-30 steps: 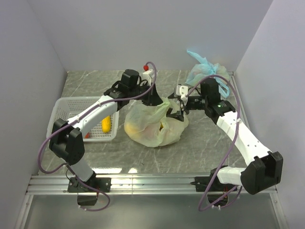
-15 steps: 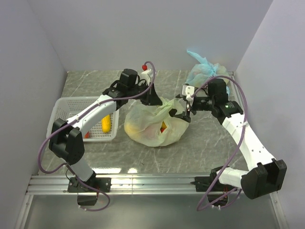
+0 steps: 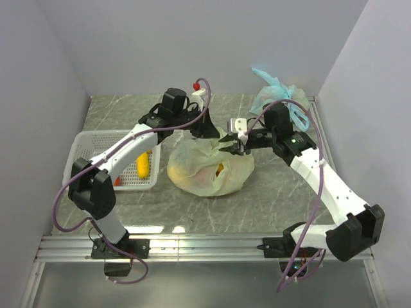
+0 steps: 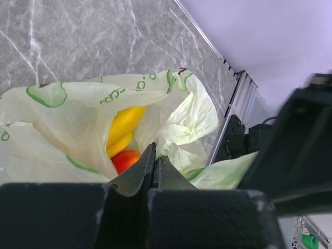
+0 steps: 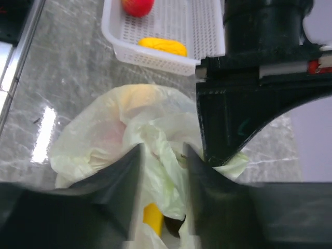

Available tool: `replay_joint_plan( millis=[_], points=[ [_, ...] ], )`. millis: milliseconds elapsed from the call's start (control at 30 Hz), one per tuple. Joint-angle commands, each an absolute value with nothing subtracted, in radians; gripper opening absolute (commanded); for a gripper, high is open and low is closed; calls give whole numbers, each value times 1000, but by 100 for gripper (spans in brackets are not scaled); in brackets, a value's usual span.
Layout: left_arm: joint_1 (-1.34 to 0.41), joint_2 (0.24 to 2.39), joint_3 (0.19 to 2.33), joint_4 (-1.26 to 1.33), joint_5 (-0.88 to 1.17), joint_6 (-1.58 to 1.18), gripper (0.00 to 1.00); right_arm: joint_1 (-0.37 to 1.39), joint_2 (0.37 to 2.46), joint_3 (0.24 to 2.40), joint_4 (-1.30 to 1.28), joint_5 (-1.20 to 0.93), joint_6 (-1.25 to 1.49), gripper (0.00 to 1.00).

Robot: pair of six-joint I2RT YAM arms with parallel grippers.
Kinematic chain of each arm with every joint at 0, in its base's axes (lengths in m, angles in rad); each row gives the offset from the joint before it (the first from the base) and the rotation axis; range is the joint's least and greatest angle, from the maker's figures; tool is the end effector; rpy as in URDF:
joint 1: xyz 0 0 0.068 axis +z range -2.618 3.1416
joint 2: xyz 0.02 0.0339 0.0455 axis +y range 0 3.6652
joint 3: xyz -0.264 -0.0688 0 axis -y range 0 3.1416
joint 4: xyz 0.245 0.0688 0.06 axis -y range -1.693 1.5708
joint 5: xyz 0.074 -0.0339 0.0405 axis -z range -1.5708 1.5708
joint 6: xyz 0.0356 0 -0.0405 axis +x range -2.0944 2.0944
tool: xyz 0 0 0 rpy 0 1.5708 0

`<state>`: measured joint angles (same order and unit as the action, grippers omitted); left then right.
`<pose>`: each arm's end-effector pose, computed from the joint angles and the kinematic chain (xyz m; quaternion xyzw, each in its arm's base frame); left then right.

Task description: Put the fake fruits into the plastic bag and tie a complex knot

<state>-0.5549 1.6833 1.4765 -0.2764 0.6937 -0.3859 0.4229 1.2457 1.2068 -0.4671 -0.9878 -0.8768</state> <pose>0.3208 -0.2256 0.3371 0.2432 0.7871 -0.4798 0.3019 0.2292 0.1357 0.3687 -0.6506 0.4584 0.2974 0.5274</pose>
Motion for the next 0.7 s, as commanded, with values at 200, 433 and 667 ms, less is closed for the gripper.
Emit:
replay_joint_plan(
  millis=[200,433,667],
  points=[
    [-528,1599,1539,-342,756,-324,0,347,1322,1243,-471,-890,-901,0],
    [-531,1448,1408,-370,776,-347,0,347,1287,1169,-221,-770,-673,0],
    [-621,1419,1279,-362,735,-359,0,373,1295,1160,-161,-707,-542,0]
  ],
)
